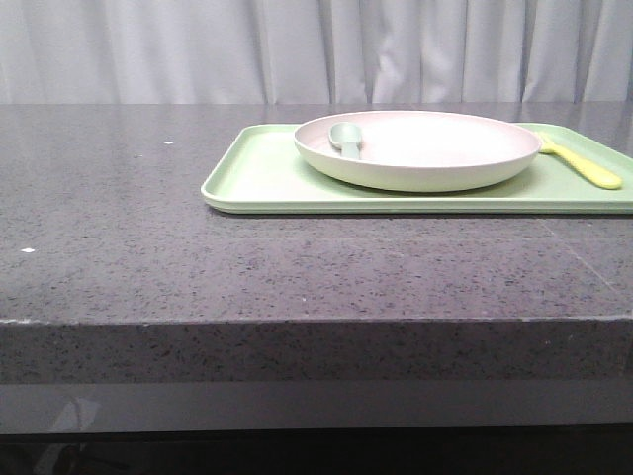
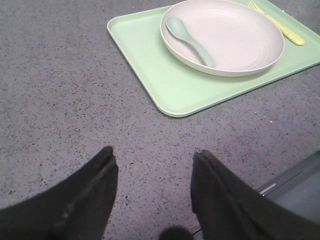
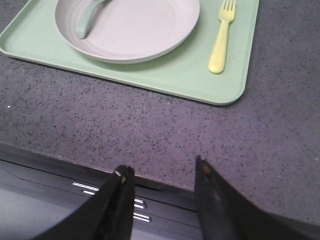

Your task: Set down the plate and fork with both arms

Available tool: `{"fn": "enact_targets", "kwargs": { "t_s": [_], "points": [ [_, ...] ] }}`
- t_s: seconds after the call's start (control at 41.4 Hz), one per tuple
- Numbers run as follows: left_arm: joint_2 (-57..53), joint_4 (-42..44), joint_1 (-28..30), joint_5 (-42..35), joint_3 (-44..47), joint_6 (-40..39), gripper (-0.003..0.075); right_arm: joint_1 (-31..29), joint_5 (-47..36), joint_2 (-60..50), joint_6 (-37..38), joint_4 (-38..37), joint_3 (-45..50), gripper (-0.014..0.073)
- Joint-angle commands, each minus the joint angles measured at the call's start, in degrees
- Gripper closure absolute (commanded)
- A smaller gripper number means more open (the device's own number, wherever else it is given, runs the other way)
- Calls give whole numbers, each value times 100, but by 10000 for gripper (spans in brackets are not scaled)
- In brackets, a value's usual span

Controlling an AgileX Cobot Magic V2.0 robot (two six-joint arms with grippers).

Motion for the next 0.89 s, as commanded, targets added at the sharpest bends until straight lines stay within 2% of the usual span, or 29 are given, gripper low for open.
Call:
{"fn": "enact_targets", "kwargs": {
  "t_s": [0.0, 0.435, 0.507, 0.604, 0.725, 0.749, 0.773, 0.87],
  "points": [
    [-30, -131, 9, -393, -156, 11, 373, -7, -343, -316, -70, -94, 14, 268],
    [-30, -131, 9, -408, -156, 11, 373, -7, -672, -611, -70, -94, 102, 276],
    [-30, -131, 19, -408, -156, 11, 383, -7, -754, -611, -70, -94, 102, 335],
    [-30, -131, 19, -418, -156, 1, 465, -7, -785, -611, -70, -94, 102, 477],
    [-30, -121, 19, -495, -156, 1, 669, -7, -779, -611, -70, -94, 102, 664],
    [-30, -121, 19, -533, -156, 1, 722, -7, -779, -611, -70, -94, 102, 687],
    [-30, -110, 19, -574, -156, 1, 739, -7, -779, -611, -70, -94, 102, 679],
    [-30, -50, 23, -720, -156, -393, 741, -7, -779, -611, -70, -94, 102, 681]
  ]
}}
